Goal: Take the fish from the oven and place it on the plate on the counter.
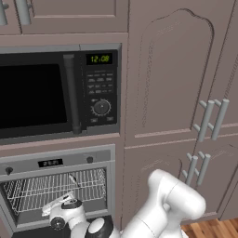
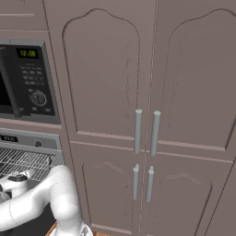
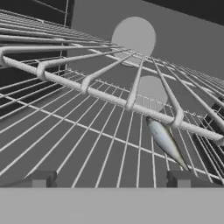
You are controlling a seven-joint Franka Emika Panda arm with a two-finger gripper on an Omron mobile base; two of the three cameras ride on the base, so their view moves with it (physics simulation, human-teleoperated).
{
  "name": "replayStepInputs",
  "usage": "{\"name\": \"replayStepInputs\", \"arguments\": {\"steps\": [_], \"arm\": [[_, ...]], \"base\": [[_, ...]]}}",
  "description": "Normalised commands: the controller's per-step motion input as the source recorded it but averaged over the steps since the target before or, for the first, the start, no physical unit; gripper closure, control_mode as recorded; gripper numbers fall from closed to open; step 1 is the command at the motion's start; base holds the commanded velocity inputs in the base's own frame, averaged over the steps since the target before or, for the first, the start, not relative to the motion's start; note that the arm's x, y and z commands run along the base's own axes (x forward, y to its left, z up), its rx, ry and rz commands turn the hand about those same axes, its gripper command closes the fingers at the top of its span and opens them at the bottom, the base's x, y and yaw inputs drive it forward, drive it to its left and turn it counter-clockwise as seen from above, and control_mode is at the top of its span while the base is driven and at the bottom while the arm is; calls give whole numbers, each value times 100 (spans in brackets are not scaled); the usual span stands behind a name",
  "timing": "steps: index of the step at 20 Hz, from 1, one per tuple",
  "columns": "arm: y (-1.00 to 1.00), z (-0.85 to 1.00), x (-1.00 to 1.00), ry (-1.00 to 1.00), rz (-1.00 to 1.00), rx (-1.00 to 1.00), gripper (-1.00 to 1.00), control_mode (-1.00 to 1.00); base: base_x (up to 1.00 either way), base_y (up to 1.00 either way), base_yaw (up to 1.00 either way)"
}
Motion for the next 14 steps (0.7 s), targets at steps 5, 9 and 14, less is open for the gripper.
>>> {"name": "replayStepInputs", "arguments": {"steps": [5, 9, 14], "arm": [[-19, -98, -11, -13, 0, 9, -100, -100], [0, -73, -40, 0, 0, 0, -100, -100], [0, -80, -34, 0, 0, 0, -100, -100]], "base": [[0, 0, 0], [0, 0, 0], [0, 0, 0]]}}
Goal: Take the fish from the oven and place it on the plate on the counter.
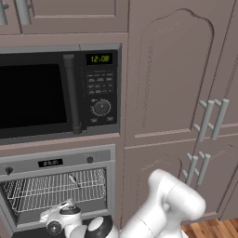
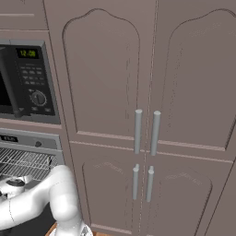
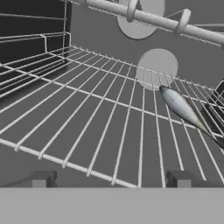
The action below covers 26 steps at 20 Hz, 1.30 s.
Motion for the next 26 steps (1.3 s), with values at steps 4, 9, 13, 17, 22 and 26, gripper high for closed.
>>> {"name": "replayStepInputs", "arguments": {"steps": [4, 9, 13, 17, 22, 26], "arm": [[-9, -100, 0, -10, 0, 0, -100, -100], [-25, -100, 7, -24, 0, -1, -100, -100], [-4, -97, 0, -29, 0, -1, -100, -100], [0, -77, -7, -19, 0, 0, -100, -100], [0, -76, -38, -4, 0, -4, -100, -100], [0, -56, -37, 13, 0, -3, -100, -100]], "base": [[0, 0, 0], [0, 0, 0], [0, 0, 0], [0, 0, 0], [0, 0, 0], [0, 0, 0]]}}
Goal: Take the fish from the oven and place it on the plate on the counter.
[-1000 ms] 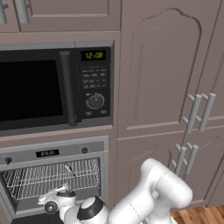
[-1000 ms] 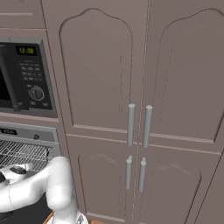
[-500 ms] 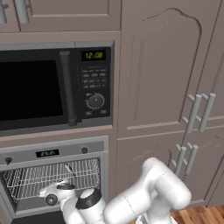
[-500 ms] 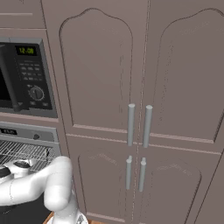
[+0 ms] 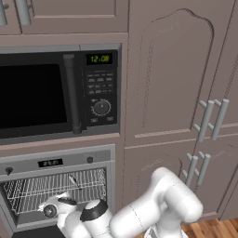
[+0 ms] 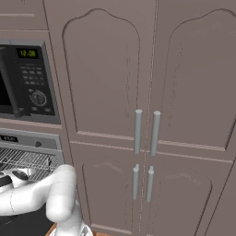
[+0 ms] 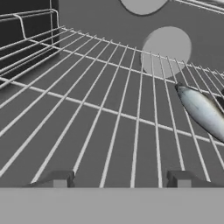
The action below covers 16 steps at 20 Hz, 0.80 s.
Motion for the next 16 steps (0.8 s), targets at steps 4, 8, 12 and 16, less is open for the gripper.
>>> {"name": "replayStepInputs", "arguments": {"steps": [4, 8, 12, 16], "arm": [[0, -65, -27, 18, 0, -3, -100, -100], [0, -89, -40, 16, 0, 0, -100, -100], [0, -85, -53, 8, 0, 0, -100, -100], [0, -61, -61, 0, 0, 0, -100, -100]], "base": [[0, 0, 0], [0, 0, 0], [0, 0, 0], [0, 0, 0]]}}
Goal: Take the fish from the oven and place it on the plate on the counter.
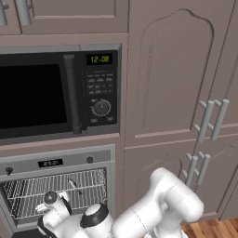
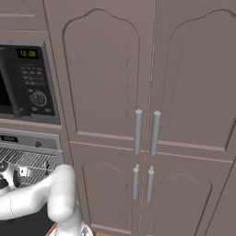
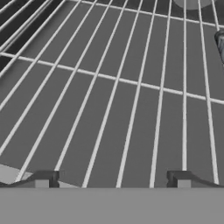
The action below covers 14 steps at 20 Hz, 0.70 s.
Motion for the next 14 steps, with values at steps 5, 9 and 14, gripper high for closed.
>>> {"name": "replayStepInputs", "arguments": {"steps": [5, 9, 14], "arm": [[0, -69, -75, 0, 0, 0, -100, -100], [0, -63, -83, 0, 0, 0, -100, -100], [0, -57, -85, 0, 0, 0, -100, -100]], "base": [[0, 0, 0], [0, 0, 0], [0, 0, 0]]}}
